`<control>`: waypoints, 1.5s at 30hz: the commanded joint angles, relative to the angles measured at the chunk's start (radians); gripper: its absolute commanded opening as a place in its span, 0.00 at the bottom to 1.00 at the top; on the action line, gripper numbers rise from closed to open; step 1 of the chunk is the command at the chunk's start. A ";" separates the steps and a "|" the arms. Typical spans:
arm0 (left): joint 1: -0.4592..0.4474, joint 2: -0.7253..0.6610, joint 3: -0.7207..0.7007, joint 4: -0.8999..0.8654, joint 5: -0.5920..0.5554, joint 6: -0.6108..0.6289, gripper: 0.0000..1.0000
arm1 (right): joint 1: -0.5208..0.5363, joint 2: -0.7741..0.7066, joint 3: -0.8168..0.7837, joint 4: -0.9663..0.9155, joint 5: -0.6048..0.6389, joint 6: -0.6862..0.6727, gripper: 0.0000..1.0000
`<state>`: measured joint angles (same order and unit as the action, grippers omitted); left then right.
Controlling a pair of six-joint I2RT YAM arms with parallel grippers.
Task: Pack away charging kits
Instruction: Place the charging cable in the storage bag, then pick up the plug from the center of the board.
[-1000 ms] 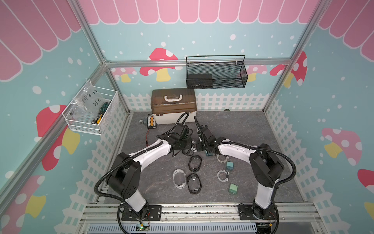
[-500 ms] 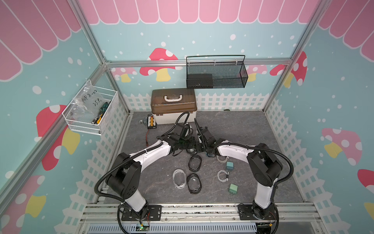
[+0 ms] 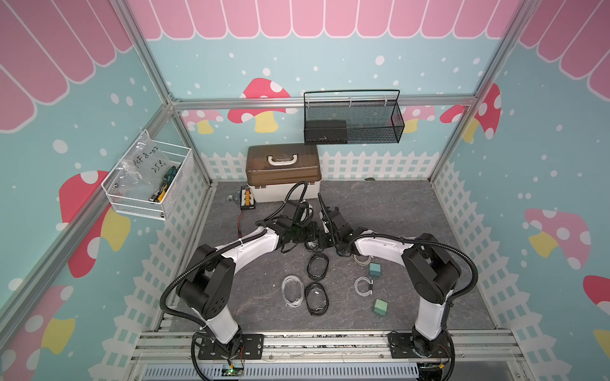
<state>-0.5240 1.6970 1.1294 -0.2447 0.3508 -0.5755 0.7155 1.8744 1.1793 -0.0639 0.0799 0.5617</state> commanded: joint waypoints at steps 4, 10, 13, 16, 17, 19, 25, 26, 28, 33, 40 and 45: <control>0.029 0.035 -0.007 0.042 0.067 -0.032 0.00 | 0.007 0.051 0.052 -0.022 0.060 0.007 0.16; 0.058 0.025 -0.028 0.066 0.076 -0.047 0.00 | 0.007 -0.010 0.042 -0.031 0.043 0.008 0.34; 0.058 0.008 -0.027 0.041 0.035 -0.035 0.00 | 0.007 -0.060 0.023 -0.055 0.056 0.019 0.42; 0.058 0.000 -0.023 0.020 0.012 -0.028 0.00 | 0.007 -0.133 -0.015 -0.078 0.088 0.030 0.49; 0.058 -0.003 -0.020 0.012 0.005 -0.025 0.00 | 0.007 -0.161 -0.034 -0.085 0.101 0.033 0.52; 0.059 -0.006 -0.013 -0.009 -0.012 -0.020 0.00 | 0.007 -0.214 -0.076 -0.091 0.121 0.047 0.59; 0.059 -0.029 -0.003 -0.060 -0.080 -0.001 0.00 | 0.006 -0.278 -0.179 -0.133 0.179 0.097 0.62; 0.059 -0.033 -0.001 -0.067 -0.088 0.001 0.00 | 0.006 -0.271 -0.193 -0.133 0.180 0.101 0.61; 0.059 -0.044 -0.001 -0.078 -0.100 0.007 0.00 | 0.006 -0.259 -0.211 -0.131 0.187 0.102 0.61; 0.059 -0.075 -0.004 -0.111 -0.154 0.028 0.00 | 0.006 -0.193 -0.205 -0.131 0.199 0.080 0.62; 0.058 -0.088 0.000 -0.123 -0.157 0.025 0.00 | 0.006 -0.076 -0.157 -0.141 0.229 0.062 0.61; 0.058 -0.085 -0.003 -0.123 -0.168 0.028 0.00 | 0.004 -0.005 -0.117 -0.155 0.213 0.054 0.57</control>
<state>-0.4671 1.6253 1.1110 -0.3584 0.2043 -0.5674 0.7155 1.8389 1.0332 -0.1886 0.2813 0.6220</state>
